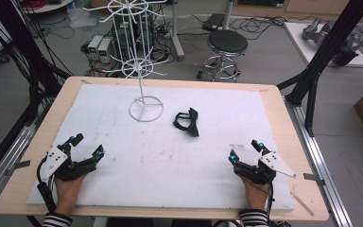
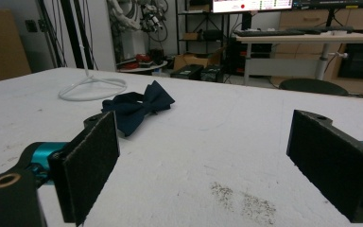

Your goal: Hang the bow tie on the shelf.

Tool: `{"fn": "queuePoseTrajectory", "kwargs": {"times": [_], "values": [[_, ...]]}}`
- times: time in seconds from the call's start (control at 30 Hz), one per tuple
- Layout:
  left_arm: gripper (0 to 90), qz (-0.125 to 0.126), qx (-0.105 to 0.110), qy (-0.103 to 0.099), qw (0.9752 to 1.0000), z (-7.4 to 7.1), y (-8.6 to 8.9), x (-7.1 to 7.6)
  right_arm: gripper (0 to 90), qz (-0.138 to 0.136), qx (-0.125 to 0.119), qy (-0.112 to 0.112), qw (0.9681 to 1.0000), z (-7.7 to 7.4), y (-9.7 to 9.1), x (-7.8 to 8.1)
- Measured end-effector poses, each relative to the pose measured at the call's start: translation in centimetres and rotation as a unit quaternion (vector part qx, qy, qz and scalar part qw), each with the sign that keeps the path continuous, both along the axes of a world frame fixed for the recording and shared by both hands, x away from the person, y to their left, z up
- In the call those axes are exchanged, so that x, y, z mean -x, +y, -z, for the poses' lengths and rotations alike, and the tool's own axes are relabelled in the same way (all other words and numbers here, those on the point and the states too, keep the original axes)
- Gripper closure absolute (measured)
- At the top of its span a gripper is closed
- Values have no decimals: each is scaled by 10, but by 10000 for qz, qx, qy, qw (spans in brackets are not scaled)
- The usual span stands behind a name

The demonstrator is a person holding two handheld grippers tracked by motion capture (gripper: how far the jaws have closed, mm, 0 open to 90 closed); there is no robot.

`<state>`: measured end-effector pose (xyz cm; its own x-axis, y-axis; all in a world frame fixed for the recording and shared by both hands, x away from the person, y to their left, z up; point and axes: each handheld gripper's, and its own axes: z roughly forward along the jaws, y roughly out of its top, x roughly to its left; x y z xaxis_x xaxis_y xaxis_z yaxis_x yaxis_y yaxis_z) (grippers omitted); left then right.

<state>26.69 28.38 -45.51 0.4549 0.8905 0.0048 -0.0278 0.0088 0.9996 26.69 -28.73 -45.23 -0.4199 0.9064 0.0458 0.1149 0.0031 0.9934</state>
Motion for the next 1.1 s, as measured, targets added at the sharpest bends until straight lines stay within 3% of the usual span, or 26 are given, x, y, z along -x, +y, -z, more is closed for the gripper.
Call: {"fn": "queuePoseTrajectory", "kwargs": {"times": [0.27, 0.43, 0.7, 1.1], "values": [[142, 10, -43, 44, 10000, 0, -1, -1, 92, -12, -26, 41, 10000, 0, 0, 0], [142, 8, -43, 36, 10000, 0, -1, -1, 92, 1, 86, 10, 10000, 0, 2, 0], [142, 24, -91, 47, 9999, -1, -1, -1, 92, 47, -6, 92, 9999, -1, 0, -2], [142, 12, -103, 54, 9999, -1, -2, -1, 92, 89, 173, 204, 9996, -2, 3, -4]]}}
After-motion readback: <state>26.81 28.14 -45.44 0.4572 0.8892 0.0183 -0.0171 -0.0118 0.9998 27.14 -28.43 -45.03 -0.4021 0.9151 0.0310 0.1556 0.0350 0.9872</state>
